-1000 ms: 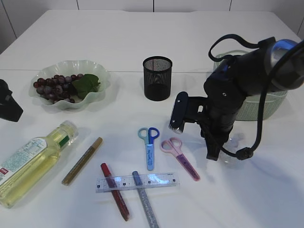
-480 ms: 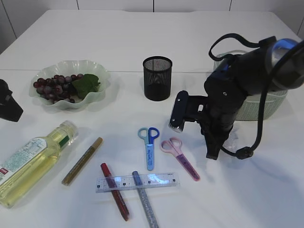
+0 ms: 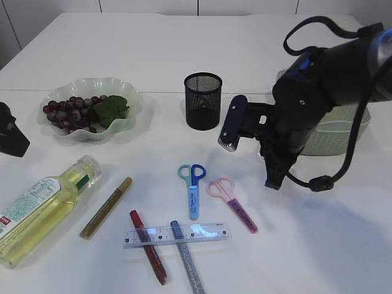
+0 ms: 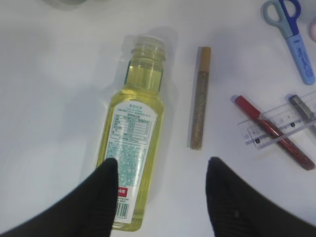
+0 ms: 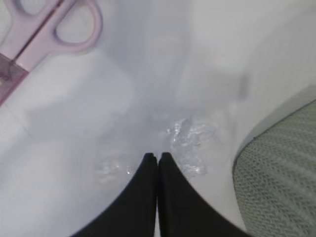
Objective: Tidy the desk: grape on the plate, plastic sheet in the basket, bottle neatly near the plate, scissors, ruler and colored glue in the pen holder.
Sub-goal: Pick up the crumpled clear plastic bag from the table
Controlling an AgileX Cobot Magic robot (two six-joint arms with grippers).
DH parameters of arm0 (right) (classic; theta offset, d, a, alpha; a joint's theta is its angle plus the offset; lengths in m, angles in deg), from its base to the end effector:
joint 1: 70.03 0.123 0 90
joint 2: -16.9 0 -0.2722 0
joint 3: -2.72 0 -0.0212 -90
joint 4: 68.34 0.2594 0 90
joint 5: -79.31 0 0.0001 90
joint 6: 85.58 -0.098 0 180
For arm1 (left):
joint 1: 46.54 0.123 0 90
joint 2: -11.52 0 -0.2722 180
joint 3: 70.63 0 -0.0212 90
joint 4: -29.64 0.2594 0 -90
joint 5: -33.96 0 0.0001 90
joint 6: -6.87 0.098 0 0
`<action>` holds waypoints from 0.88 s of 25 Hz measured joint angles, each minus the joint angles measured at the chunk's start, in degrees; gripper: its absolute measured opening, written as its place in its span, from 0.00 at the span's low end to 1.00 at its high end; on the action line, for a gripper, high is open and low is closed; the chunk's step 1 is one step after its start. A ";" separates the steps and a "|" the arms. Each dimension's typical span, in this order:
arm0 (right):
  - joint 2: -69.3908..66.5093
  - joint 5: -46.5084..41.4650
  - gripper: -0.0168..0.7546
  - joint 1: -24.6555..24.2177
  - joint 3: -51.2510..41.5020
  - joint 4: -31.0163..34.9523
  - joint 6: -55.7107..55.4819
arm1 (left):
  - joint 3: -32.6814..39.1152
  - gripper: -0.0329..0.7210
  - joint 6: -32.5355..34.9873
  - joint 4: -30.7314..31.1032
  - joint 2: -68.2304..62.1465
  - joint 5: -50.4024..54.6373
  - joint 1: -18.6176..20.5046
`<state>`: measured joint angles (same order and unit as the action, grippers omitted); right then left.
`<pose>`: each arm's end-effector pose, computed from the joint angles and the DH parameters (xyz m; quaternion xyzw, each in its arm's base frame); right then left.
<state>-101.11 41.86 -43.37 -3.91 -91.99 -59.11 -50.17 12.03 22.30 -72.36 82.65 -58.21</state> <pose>0.3559 0.1519 0.1442 -0.5588 0.8016 -0.1482 0.1526 0.2645 -0.0642 0.2631 0.1125 0.9644 -0.0697 0.2291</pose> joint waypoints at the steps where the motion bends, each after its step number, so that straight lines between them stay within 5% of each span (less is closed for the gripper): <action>1: 0.63 0.00 0.04 0.00 0.00 0.00 -0.05 | 0.00 0.59 0.00 0.00 0.00 0.00 0.00; 16: 5.33 0.63 0.07 0.00 0.00 2.04 -0.31 | 0.00 0.59 0.00 -0.10 0.00 0.00 0.00; 18: 5.33 1.50 0.22 0.00 0.00 3.69 -0.41 | 0.00 0.59 0.00 -0.10 0.00 0.00 0.00; 22: 5.33 2.16 0.68 0.00 0.00 5.58 -0.41 | 0.00 0.59 0.00 -0.10 0.00 0.00 0.00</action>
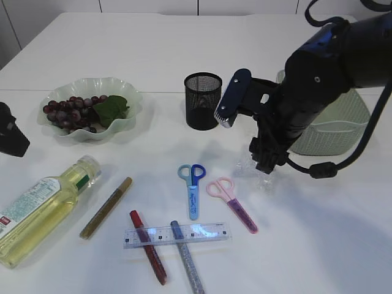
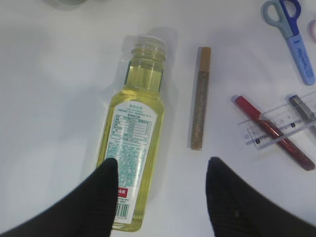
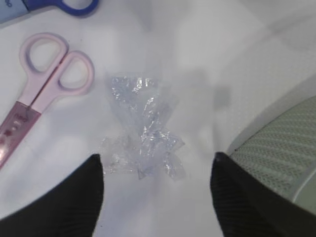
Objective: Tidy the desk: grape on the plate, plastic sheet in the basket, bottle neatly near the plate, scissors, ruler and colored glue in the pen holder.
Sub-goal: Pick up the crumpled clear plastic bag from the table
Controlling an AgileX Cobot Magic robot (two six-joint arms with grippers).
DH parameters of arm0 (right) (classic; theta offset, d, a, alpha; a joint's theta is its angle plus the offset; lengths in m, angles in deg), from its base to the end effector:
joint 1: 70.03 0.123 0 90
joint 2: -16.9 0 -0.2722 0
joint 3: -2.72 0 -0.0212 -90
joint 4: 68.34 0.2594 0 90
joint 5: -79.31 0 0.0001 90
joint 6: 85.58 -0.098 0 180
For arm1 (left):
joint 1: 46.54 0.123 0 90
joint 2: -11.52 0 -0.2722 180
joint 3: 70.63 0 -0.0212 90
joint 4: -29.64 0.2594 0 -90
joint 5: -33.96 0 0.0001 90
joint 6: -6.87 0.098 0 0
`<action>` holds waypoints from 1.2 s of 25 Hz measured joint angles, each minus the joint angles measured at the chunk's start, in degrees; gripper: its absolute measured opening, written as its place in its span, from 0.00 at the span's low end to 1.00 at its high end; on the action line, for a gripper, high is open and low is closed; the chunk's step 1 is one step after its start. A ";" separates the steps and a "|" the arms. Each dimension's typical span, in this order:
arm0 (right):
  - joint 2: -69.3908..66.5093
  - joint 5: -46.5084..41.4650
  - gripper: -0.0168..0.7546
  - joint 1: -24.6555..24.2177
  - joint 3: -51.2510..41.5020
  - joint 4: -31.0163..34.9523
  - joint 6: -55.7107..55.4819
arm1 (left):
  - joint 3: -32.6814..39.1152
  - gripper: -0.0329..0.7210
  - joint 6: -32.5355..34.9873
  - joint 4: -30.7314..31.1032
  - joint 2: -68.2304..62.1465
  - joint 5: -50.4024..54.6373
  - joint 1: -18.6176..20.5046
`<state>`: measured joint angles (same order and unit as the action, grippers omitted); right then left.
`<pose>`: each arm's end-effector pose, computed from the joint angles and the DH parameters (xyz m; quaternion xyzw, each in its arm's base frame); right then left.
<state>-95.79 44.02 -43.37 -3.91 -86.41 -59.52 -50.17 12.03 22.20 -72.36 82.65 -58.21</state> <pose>0.3518 0.1570 0.1795 -0.5220 0.8166 -0.1155 0.2176 0.2645 -0.0644 0.2632 0.1120 0.9644 -0.0705 0.2291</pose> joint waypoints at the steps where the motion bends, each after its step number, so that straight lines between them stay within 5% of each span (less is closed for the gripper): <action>1: 0.00 0.00 0.74 0.00 0.00 0.15 0.00 | 0.00 0.59 0.00 0.00 0.00 0.00 0.00; 30: -13.57 -3.31 0.79 -0.12 6.73 3.07 -3.19 | 0.00 0.59 0.00 0.00 0.00 -1.40 0.00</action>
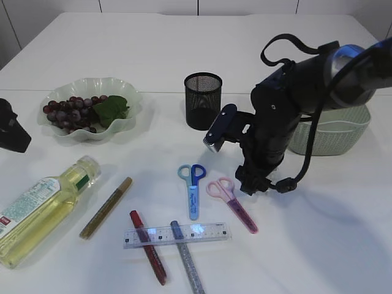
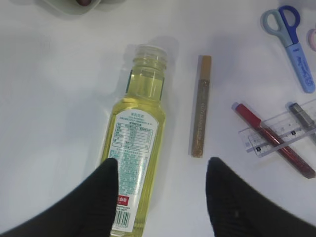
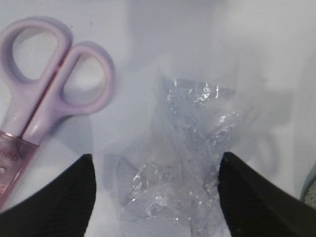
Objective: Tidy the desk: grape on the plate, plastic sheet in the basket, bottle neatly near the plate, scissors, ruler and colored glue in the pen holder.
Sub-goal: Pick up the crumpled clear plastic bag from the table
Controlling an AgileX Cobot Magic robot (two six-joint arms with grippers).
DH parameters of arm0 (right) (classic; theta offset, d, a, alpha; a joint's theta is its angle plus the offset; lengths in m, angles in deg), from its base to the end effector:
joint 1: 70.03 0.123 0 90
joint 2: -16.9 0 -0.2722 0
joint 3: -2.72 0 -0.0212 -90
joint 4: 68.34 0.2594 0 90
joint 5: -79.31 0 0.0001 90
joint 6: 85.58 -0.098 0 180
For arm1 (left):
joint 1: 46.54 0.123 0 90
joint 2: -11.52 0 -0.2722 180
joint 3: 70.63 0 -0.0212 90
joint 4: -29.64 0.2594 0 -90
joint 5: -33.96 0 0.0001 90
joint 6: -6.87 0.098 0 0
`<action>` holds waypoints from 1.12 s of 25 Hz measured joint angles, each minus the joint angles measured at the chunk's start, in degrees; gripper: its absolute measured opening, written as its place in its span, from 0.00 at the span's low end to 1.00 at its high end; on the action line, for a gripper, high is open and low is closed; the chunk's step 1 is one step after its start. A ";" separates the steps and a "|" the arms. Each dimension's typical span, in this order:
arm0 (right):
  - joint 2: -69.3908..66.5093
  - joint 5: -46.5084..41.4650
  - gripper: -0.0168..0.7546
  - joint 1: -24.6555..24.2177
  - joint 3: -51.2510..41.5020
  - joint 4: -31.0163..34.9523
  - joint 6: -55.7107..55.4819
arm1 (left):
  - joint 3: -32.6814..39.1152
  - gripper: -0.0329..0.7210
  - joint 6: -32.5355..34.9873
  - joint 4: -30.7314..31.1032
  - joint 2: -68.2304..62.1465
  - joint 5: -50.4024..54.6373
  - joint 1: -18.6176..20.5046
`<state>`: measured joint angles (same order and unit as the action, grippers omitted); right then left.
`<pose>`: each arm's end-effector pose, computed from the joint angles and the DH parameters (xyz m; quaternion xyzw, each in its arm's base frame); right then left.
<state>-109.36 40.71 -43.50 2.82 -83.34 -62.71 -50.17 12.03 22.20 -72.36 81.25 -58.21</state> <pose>0.3738 0.1689 0.1136 -0.4927 0.8550 -0.0900 0.1344 0.2666 -0.0646 0.2643 0.1109 0.9616 -0.0708 0.2409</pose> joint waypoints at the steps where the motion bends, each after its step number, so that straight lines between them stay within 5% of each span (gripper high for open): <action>1: -0.27 0.00 0.79 -0.12 0.00 0.00 -0.09 | 0.00 0.59 0.00 0.00 0.00 -0.02 0.00; 5: -0.65 -0.09 0.70 -0.36 0.00 -0.22 -0.27 | 0.00 0.59 0.00 0.00 0.00 -0.12 0.00; 12: -0.65 -0.09 0.32 -0.36 0.03 -0.24 -0.27 | 0.00 0.59 0.00 0.00 -1.47 -0.24 0.00; 17: -0.65 -0.09 0.16 -0.36 0.03 -0.24 -0.36 | 0.00 0.59 0.00 0.00 -1.84 -0.36 0.00; 22: -0.65 -0.09 0.05 -0.36 0.03 -0.72 -0.48 | 0.00 0.59 0.00 0.00 -1.84 -0.48 0.00; 28: -0.65 0.01 0.04 -0.36 0.12 -1.09 -0.48 | 0.00 0.59 0.00 0.00 -1.84 -0.59 0.00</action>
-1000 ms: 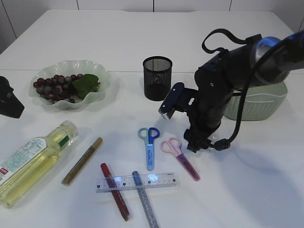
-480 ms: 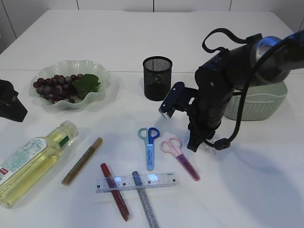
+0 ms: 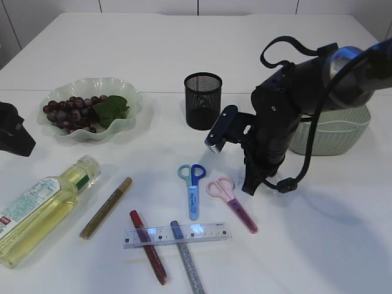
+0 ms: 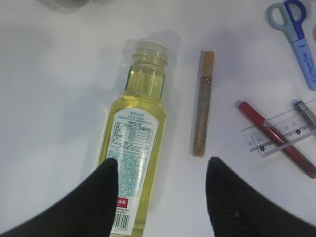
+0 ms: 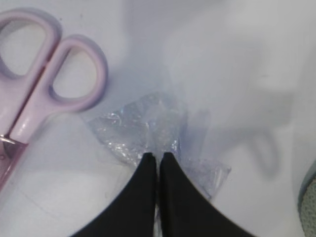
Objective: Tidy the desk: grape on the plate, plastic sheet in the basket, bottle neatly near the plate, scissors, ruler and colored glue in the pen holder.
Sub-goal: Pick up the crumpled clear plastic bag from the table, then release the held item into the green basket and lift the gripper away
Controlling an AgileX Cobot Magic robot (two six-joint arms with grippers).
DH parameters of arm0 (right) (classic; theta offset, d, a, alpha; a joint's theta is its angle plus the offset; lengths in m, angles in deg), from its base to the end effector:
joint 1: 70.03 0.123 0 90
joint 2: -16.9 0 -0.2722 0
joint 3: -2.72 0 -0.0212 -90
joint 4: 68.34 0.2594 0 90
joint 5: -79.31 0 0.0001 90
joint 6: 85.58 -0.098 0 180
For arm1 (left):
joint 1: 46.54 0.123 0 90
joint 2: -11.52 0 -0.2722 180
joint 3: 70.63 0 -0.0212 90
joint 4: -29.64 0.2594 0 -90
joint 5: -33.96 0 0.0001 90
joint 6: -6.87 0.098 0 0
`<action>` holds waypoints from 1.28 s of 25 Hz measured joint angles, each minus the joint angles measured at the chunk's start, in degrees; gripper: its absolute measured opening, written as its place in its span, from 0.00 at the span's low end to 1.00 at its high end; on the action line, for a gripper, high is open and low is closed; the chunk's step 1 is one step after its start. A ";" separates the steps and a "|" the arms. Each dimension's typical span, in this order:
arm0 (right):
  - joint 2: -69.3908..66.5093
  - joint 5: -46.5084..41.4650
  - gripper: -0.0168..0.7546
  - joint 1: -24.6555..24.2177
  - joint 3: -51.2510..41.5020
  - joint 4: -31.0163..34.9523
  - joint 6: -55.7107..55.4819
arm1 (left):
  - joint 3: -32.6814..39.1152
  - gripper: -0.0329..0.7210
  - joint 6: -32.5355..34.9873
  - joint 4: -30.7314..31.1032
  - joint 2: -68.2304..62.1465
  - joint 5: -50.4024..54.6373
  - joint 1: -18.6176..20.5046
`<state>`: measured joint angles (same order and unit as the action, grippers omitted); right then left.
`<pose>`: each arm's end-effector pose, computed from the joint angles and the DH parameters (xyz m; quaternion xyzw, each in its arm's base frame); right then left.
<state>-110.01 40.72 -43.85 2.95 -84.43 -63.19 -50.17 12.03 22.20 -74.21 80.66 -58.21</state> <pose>0.3758 0.1659 0.1098 -0.4926 0.8551 -0.0963 0.1302 0.2718 -0.0656 0.2558 0.1101 0.9644 -0.0695 0.2303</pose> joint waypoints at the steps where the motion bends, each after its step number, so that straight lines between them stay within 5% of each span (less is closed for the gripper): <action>1: 0.11 0.00 0.04 0.00 0.00 0.00 0.00 | 0.00 0.59 0.00 0.00 0.00 0.00 0.00; 17: 10.54 -2.06 0.04 -0.80 0.93 0.10 -0.23 | 0.00 0.59 0.00 -0.23 0.00 -0.93 0.00; 32: 10.97 -2.00 0.04 -19.36 12.08 6.76 -5.57 | 0.00 0.59 0.00 -0.94 0.00 -0.93 0.00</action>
<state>-99.04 38.72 -63.21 15.02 -77.67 -68.77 -50.17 12.03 21.26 -74.21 79.73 -58.21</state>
